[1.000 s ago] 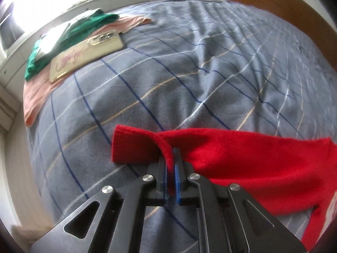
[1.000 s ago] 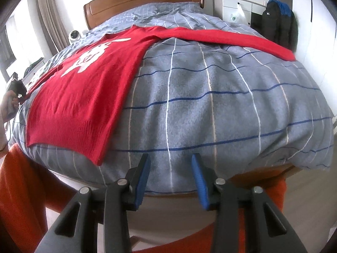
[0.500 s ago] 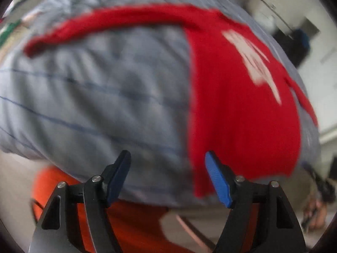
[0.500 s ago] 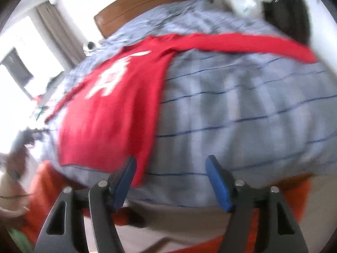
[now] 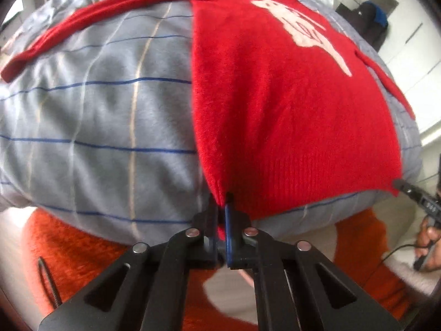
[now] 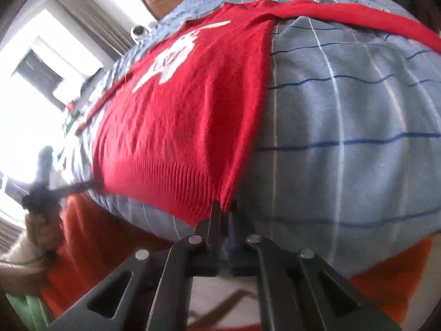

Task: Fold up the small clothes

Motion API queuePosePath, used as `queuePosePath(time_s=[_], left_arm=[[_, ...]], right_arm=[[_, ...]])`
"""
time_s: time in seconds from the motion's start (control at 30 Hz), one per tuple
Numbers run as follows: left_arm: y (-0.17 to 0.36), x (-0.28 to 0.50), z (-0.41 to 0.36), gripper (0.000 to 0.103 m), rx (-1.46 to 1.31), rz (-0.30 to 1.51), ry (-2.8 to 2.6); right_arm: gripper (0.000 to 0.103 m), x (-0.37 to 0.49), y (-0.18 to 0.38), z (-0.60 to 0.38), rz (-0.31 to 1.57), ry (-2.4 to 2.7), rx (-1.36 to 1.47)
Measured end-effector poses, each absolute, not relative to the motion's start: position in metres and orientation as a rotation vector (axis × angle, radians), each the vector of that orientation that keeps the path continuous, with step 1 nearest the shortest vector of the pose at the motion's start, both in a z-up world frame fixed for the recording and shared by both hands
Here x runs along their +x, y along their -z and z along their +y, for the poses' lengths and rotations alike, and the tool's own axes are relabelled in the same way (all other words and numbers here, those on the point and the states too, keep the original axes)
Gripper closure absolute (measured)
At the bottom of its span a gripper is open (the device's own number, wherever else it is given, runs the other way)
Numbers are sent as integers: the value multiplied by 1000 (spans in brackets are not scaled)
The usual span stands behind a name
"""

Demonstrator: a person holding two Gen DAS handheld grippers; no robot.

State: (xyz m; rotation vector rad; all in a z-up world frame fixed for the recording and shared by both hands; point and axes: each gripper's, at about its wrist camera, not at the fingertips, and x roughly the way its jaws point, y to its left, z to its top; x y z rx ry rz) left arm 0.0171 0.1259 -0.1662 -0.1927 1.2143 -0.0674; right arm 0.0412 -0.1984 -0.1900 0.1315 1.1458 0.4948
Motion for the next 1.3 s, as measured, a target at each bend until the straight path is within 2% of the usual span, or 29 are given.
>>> queuePosePath(time_s=[0.23,0.33,0.37,0.4,0.43,0.47,0.5,0.57,0.8,0.97,1.03,1.3], left_arm=[[179,26,115,99,-146,1215,34],[175,24,110,96,-125,1196,38],[173,21,111,91,-125,1188,39],[168,21,110,85,-127,1177,37],[163,21,107,70,-126,1164,32],[157,17,107,56,-120,1144,24],[148,13,106,52,-105,1106,14],[134,8,104,43,-88,1061,11],[87,12,118,37,-150,950,-6],[52,11,132,20,-241,841,-1],[39,11,133,17,-266,793,6],[19,20,138,16,-301,730,33]], right_arm=[[100,51,210,-202,1174,-428,153],[99,50,209,-194,1146,-417,98],[99,50,209,-194,1139,-415,99],[96,48,209,-197,1132,-412,107],[91,47,209,-199,1129,-413,121],[78,44,209,-202,1130,-413,135],[60,42,208,-204,1129,-417,146],[45,36,203,-209,1107,-417,155],[44,22,182,-221,1015,-338,130],[44,13,167,-215,959,-319,80],[44,9,160,-211,942,-320,54],[44,-21,125,-176,865,-383,-93]])
